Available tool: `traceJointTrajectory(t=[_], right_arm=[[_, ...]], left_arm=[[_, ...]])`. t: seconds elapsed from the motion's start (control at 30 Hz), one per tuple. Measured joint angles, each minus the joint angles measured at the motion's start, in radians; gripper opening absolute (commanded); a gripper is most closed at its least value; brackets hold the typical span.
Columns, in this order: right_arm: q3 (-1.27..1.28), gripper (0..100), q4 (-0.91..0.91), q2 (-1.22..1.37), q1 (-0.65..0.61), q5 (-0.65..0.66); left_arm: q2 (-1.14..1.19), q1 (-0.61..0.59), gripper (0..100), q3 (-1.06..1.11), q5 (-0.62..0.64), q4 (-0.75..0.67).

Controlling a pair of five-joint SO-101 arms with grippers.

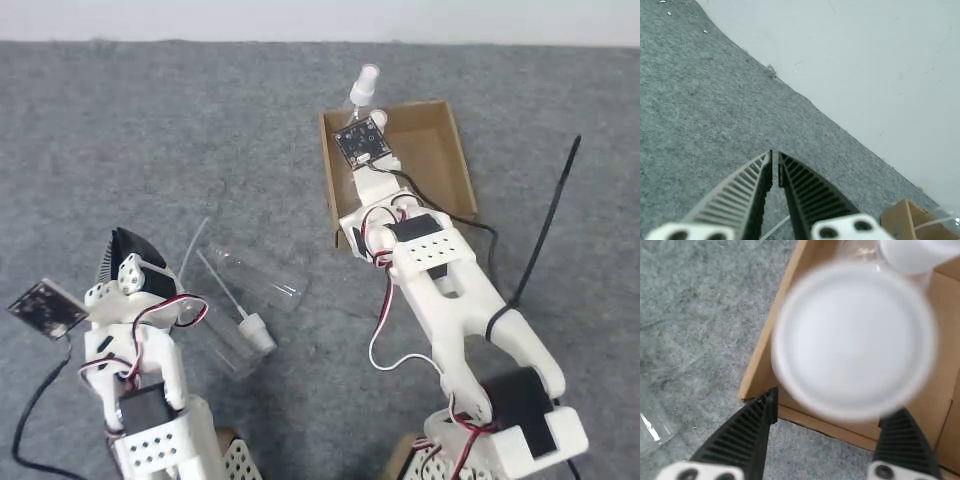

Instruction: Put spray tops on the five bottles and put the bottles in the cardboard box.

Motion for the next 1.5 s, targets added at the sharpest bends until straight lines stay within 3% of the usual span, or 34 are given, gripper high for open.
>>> traceJointTrajectory(t=[1.2, 1.5], right_arm=[[0.014, 26.4, 0.4, -0.305, -0.002, 0.0], [0.043, 26.4, 0.437, -0.416, 0.0, 0.0]], left_arm=[[0.0, -0.002, 1, 0.0, 0.0, 0.012], [0.0, -0.124, 1, 0.0, 0.0, -0.012]])
